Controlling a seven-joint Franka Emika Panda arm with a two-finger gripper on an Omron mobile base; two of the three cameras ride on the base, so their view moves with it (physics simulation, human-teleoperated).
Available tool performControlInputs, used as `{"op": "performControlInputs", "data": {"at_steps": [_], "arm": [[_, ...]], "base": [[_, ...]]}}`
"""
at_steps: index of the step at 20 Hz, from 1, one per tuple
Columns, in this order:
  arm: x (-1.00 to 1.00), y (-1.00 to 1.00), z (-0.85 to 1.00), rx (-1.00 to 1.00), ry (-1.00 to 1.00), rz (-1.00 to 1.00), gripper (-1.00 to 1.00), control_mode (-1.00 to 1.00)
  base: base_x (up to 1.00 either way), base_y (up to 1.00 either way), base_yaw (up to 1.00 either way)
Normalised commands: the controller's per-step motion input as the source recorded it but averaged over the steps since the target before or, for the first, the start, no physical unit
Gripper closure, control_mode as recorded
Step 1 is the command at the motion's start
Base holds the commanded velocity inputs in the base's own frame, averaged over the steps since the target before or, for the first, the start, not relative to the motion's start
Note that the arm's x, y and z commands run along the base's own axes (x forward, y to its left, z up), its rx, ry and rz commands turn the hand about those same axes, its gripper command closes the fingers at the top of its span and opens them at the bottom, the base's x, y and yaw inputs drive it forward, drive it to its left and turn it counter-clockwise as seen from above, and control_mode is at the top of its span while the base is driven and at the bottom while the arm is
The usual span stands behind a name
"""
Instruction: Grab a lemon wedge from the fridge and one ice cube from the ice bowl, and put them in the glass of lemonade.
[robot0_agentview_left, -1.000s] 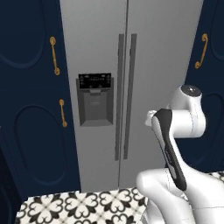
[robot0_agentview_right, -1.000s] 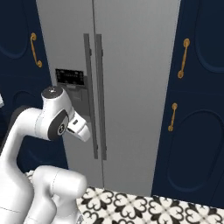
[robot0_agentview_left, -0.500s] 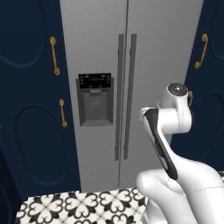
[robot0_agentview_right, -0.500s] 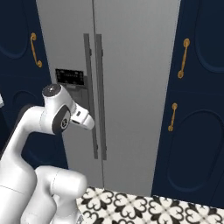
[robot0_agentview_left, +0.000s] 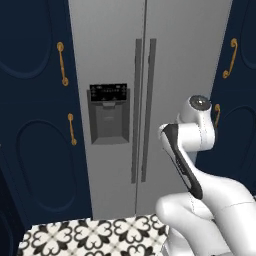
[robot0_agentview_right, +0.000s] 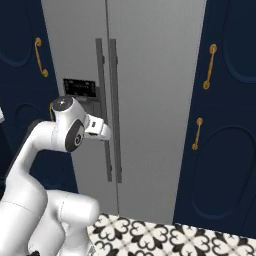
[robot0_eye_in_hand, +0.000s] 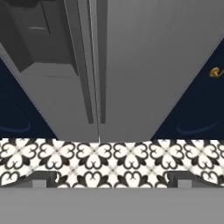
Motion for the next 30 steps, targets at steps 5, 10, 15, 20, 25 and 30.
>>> {"op": "performControlInputs", "data": {"at_steps": [5, 10, 15, 20, 25, 30], "arm": [[0.50, 0.00, 0.00, 0.03, 0.00, -0.01, -1.00, -1.00], [0.62, 0.00, 0.00, 0.05, 0.00, -0.03, -1.00, -1.00], [0.63, 0.00, 0.00, 0.00, 0.00, -0.01, -1.00, -1.00], [0.55, 0.00, 0.01, 0.00, -0.10, 0.00, -1.00, -1.00], [0.26, -0.07, 0.16, 0.00, -0.18, 0.00, -1.00, -1.00], [0.16, -0.11, 0.20, 0.00, -0.19, 0.00, -1.00, -1.00]], "base": [[0.00, 0.00, 0.00], [0.00, 0.00, 0.00], [0.00, 0.00, 0.00], [0.00, 0.00, 0.00], [0.00, 0.00, 0.00], [0.00, 0.00, 0.00]]}}
